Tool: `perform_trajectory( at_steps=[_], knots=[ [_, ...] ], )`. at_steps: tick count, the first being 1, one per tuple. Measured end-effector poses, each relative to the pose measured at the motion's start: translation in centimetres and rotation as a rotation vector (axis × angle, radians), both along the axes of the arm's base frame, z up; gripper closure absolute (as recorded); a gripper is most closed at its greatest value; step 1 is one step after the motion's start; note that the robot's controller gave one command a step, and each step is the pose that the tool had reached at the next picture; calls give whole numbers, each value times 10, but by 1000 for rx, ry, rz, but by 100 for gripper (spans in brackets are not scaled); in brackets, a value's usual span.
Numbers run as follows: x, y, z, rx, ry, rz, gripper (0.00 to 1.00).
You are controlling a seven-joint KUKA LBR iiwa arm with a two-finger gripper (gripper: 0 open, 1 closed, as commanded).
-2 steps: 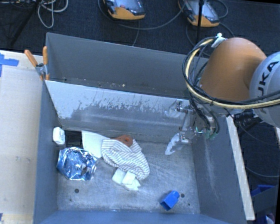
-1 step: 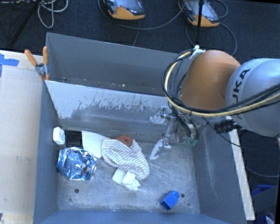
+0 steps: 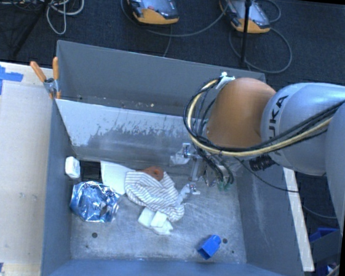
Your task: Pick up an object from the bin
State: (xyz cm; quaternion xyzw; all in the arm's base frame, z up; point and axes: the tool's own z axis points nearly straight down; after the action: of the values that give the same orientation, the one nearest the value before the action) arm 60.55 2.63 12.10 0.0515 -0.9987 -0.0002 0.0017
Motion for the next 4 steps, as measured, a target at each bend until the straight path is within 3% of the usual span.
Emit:
perform_trajectory(
  at_steps=[1,3,4],
  knots=[
    [-7,39,-13,0,-1,118,0],
    [-14,52,-18,14,-27,549,0],
    [-22,42,-33,1,-4,544,100]
  ],
)
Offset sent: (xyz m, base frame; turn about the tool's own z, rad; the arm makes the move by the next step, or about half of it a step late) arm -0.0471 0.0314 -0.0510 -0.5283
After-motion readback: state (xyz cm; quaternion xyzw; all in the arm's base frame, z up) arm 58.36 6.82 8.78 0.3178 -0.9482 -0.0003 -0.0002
